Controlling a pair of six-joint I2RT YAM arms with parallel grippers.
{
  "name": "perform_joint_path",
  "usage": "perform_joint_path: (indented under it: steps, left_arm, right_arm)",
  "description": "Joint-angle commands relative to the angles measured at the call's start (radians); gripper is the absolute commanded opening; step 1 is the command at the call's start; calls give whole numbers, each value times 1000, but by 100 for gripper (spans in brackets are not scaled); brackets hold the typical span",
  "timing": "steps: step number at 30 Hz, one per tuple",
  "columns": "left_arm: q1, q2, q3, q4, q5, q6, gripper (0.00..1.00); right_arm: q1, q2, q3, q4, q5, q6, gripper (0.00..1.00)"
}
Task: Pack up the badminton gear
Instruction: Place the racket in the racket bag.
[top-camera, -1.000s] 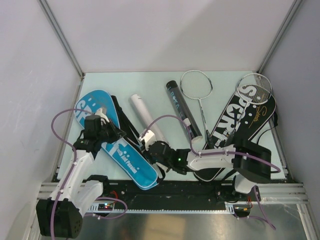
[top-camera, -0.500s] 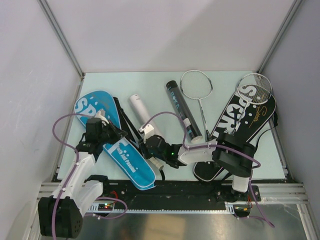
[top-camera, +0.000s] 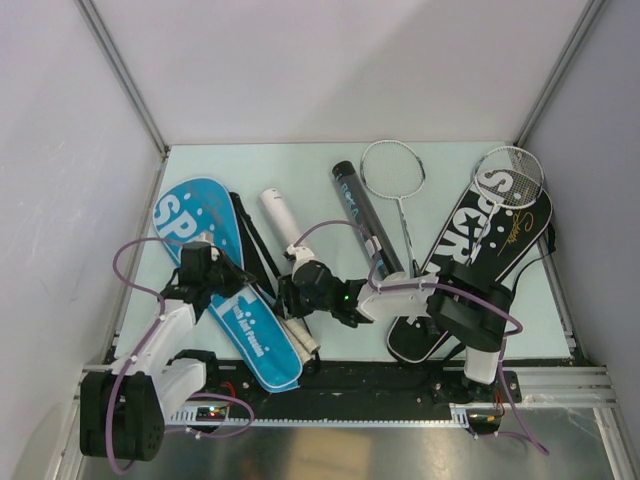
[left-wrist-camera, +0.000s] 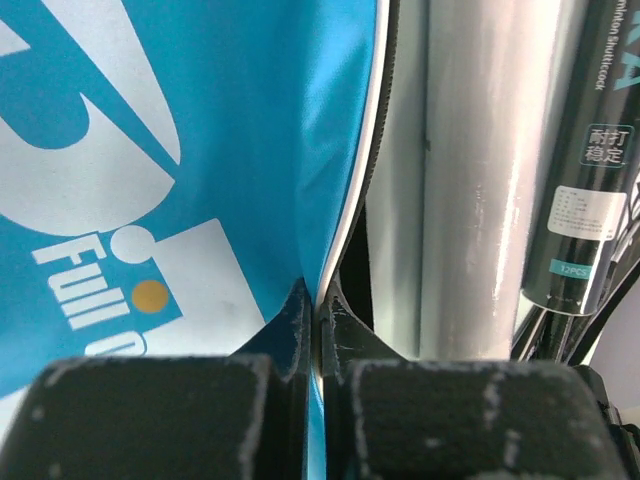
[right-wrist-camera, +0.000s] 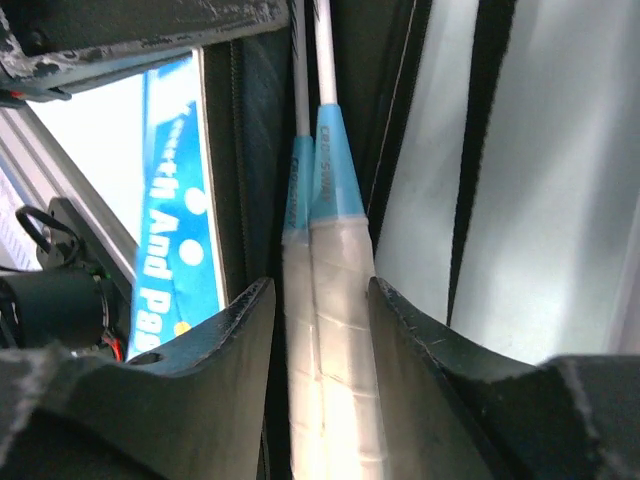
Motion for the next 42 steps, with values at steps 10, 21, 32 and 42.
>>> perform_joint_path:
  steps: [10, 21, 32, 42]
  left_arm:
    - [-2, 22, -9, 42, -97, -25, 0]
    - [-2, 13, -14, 42, -74, -27, 0]
    - [-2, -23, -71, 99, -68, -100, 0]
    - [-3, -46, -102, 116, -67, -154, 0]
  right_arm:
    - [-50, -120, 28, -222, -141, -74, 43]
    - [-30, -50, 16, -200, -257, -82, 42]
    - [9, 28, 6, -12, -359, 85, 29]
    - [13, 36, -19, 95, -282, 116, 15]
